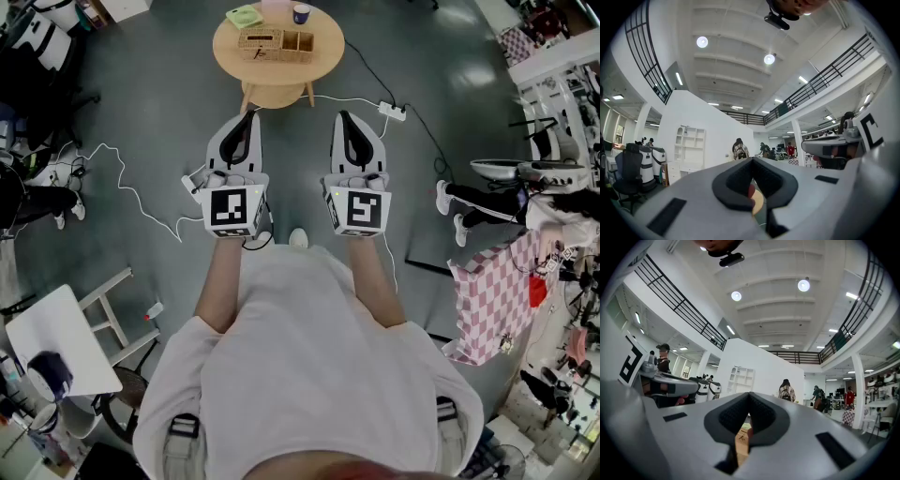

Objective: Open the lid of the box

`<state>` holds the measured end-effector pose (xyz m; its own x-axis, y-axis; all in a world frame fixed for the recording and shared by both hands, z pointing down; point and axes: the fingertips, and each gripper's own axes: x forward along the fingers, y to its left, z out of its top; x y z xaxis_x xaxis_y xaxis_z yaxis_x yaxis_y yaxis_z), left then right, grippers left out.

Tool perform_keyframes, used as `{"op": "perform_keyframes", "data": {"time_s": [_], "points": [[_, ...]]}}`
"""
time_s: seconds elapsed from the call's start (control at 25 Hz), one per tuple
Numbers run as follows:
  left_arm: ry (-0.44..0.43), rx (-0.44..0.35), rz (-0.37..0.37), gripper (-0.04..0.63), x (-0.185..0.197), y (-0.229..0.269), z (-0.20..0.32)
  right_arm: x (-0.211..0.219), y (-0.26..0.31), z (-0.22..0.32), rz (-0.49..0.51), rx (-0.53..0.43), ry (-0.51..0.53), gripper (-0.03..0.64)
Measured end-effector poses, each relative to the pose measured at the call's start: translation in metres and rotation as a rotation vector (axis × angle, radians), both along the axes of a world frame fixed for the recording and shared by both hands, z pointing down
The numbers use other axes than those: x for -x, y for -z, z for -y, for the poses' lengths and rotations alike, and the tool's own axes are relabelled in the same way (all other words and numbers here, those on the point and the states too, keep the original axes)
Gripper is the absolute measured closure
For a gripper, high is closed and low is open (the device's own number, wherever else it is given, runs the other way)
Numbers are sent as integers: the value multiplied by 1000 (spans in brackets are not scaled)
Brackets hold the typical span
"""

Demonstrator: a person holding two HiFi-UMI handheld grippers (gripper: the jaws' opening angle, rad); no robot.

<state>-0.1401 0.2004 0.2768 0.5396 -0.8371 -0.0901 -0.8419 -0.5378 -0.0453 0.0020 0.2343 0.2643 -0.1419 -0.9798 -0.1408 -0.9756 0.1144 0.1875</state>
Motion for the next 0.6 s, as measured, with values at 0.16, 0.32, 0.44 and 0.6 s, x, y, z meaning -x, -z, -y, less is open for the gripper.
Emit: {"op": "perform_keyframes", "data": {"time_s": [0.16,0.32,0.44,0.6], "points": [[1,5,0,601,0,1,-7,4,3,-5,-8,-4,5,620],[0,6,-3,601,0,1,-12,6,2,-10,0,-4,19,620],[-3,7,2,601,0,-1,-14,6,0,-12,4,-5,30,620],[8,10,14,601,-5,-4,-14,-2,-6,-14,15,3,37,620]]}}
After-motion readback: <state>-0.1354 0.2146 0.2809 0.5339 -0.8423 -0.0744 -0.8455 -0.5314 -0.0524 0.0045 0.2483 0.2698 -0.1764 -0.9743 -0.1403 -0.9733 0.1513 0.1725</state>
